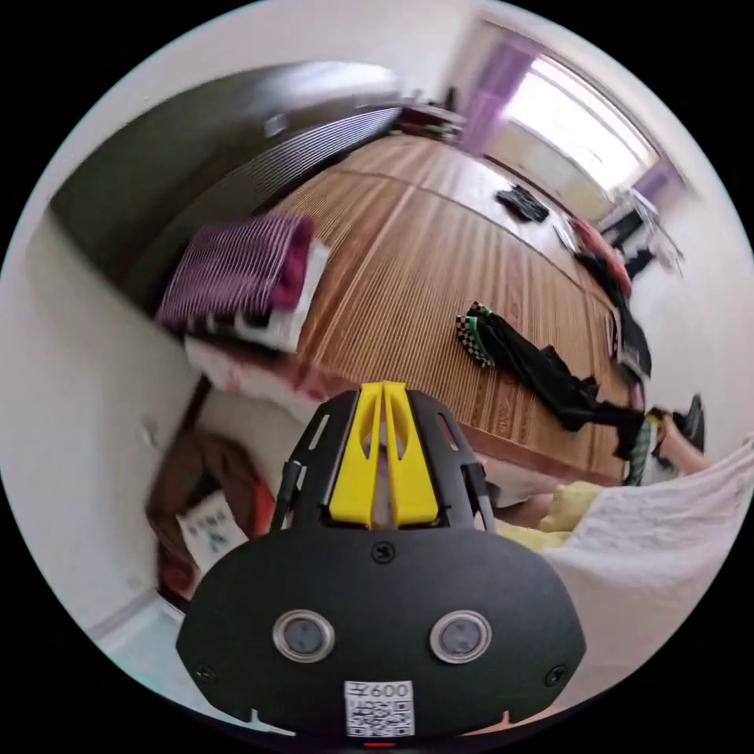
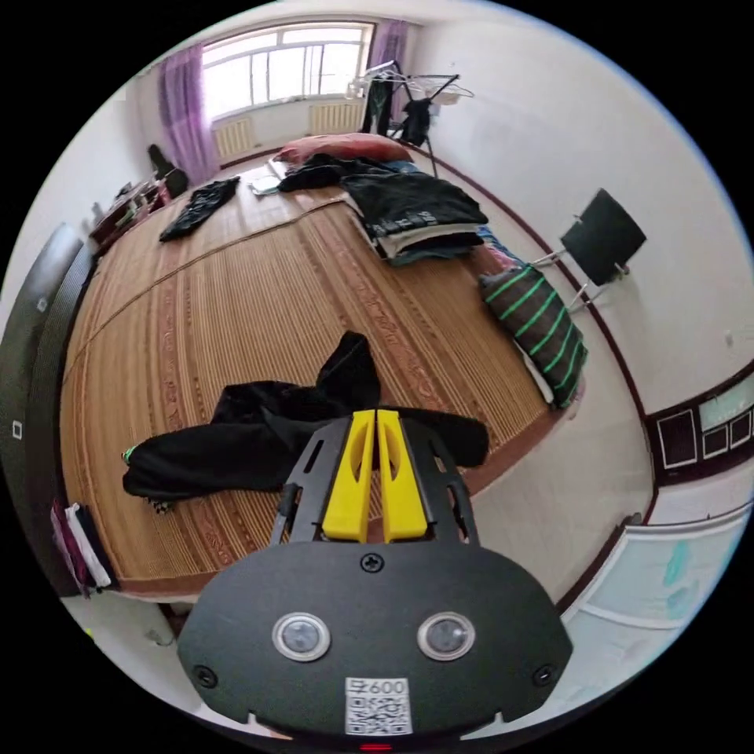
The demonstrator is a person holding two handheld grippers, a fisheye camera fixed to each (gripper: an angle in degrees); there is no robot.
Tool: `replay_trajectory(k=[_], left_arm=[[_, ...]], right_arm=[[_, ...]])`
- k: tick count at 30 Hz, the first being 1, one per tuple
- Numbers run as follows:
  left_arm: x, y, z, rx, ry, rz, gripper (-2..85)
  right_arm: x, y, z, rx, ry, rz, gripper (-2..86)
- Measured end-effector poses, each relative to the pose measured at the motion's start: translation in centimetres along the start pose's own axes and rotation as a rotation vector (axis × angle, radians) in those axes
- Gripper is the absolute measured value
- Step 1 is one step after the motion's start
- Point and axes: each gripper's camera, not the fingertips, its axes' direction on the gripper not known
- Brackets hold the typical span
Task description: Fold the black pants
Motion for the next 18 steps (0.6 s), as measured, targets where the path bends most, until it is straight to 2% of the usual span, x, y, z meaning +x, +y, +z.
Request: replay_trajectory(k=[1, 4, 8, 11, 12, 15, 18], left_arm=[[1.7, -3.7, -0.9, 0.024, -0.049, 0.115, 0.4], [6.5, -9.4, -1.2, 0.102, -0.063, 0.247, 0.6], [13.9, -10.7, 2.6, 0.066, 0.07, 0.27, 1.1], [20.5, -8.3, 6.5, -0.05, 0.168, 0.213, 2.1], [23.2, -7.1, 7.8, -0.079, 0.199, 0.232, 3.0], [27.9, -6.5, 11.1, -0.174, 0.11, 0.367, 6.6], [27.3, -9.5, 14.4, -0.158, 0.171, 0.287, 8.6]], right_arm=[[-1.1, -0.3, -0.3, 0.03, 0.014, -0.052, -0.8], [-3.0, -0.5, -0.1, 0.102, 0.028, -0.167, -0.8], [-0.9, -0.2, 1.7, 0.151, -0.007, -0.109, -0.8], [3.5, 0.1, 4.8, 0.166, -0.048, -0.096, -0.8], [4.6, 0.2, 6.4, 0.166, -0.056, -0.153, -0.7], [4.8, 0.8, 10.9, 0.148, -0.144, -0.394, -0.2], [2.0, 2.8, 14.7, 0.114, -0.347, -0.567, 0.9]])
